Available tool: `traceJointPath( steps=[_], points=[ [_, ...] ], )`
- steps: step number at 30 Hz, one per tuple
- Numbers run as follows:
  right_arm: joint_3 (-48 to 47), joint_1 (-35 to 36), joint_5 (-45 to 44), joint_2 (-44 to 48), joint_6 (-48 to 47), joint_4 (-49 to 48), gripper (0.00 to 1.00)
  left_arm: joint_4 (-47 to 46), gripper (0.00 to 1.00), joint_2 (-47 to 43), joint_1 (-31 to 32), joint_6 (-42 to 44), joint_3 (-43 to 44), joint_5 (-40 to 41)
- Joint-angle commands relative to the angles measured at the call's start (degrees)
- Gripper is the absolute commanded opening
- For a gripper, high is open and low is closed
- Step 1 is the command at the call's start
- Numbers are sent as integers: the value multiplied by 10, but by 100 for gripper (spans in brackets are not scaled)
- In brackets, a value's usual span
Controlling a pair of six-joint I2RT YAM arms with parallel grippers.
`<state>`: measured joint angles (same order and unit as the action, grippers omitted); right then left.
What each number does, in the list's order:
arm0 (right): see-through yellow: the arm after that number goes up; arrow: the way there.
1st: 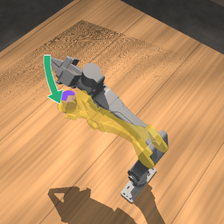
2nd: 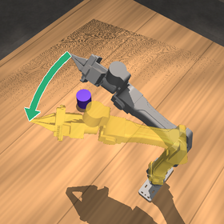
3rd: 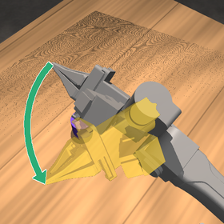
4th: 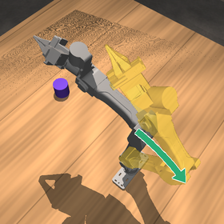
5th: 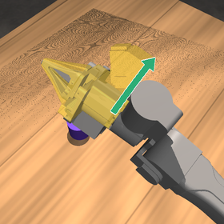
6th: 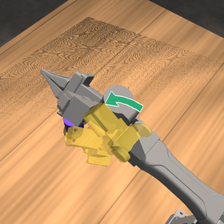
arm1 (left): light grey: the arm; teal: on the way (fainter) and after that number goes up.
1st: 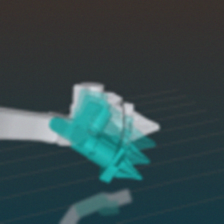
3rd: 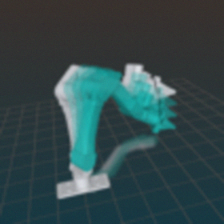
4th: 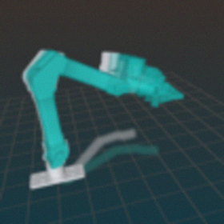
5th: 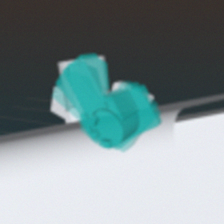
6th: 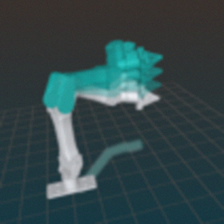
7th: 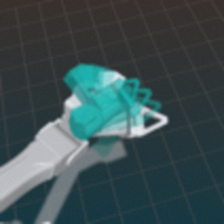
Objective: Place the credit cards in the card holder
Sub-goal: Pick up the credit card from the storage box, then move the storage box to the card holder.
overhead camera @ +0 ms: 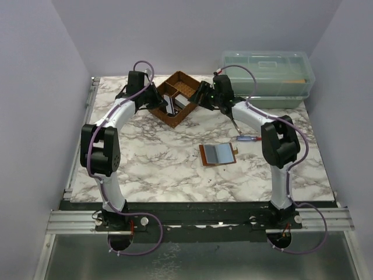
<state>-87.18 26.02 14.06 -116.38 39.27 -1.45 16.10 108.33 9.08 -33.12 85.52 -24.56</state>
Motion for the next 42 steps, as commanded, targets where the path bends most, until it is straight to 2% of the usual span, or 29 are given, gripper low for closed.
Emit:
traceJointPath(
  steps=[1,5,9,14,18,23,29,32,35,39,42],
  points=[
    [-108,22,-112,-80,73,75,68,16,0,-18,-2,17,8,40],
    [-195,41,-164,-146,79,143,68,36,0,-29,-1,22,3,55],
    [-234,63,-213,-181,81,184,65,47,0,-55,1,26,1,75],
    [-293,96,-261,-215,62,257,50,67,0,-83,10,33,-1,100],
    [-285,117,-293,-201,49,278,34,75,0,-100,19,38,-10,109],
    [-240,120,-274,-163,49,282,17,92,0,-113,23,48,-21,101],
    [-186,130,-250,-112,49,297,7,108,0,-123,24,46,-39,46],
    [-138,138,-244,-80,41,278,8,108,0,-129,25,47,-53,1],
    [-109,138,-233,-58,16,267,15,108,0,-127,24,53,-59,-47],
    [-96,138,-213,-23,-57,261,40,109,0,-126,24,59,-62,-94],
    [-59,137,-196,25,-103,220,57,111,0,-130,24,67,-64,-105]
  ],
)
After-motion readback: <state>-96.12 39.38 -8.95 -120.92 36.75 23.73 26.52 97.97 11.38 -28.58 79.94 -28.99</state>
